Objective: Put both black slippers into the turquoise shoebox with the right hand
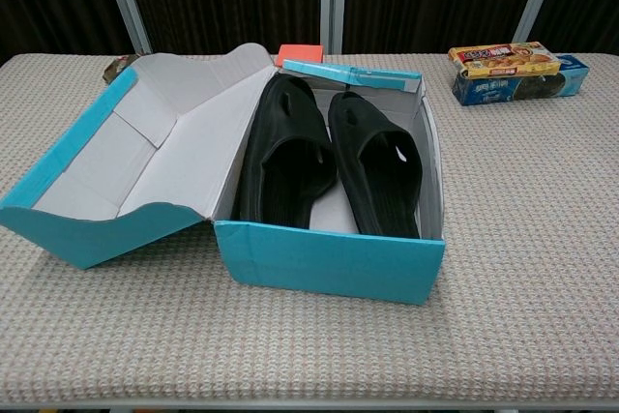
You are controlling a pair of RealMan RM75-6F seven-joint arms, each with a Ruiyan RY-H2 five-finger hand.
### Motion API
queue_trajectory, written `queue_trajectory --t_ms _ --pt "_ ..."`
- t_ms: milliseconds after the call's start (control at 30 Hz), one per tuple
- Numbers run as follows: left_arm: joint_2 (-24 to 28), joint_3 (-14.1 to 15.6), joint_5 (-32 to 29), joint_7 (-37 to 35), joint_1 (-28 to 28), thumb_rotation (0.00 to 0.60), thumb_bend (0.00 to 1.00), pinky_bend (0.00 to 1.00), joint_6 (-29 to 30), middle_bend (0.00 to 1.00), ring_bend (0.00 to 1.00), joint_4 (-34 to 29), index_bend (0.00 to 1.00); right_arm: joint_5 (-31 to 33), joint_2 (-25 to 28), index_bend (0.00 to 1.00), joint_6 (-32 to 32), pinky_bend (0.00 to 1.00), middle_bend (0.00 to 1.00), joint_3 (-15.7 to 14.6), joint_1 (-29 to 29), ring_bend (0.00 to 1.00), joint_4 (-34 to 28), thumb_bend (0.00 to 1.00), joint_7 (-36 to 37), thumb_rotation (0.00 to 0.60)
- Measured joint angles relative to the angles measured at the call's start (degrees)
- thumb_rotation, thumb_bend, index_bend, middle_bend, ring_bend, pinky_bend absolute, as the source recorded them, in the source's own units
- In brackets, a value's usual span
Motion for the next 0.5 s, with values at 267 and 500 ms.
queue_trajectory --t_ms 267,500 --pt "-0.25 0.19 0.96 3.87 0.54 0.600 0.00 0.08 1.64 0.16 0.05 -1.67 0.10 -0.48 -2.26 0.03 5.29 0.05 0.07 -3.40 -7.80 0.00 9.86 0.00 3.80 0.600" --pt "-0.94 -0.27 0.55 5.09 0.58 0.600 0.00 0.08 1.83 0.16 0.05 -1.38 0.10 1.14 -4.43 0.03 5.14 0.05 0.07 -2.72 -10.50 0.00 15.11 0.00 7.62 0.600"
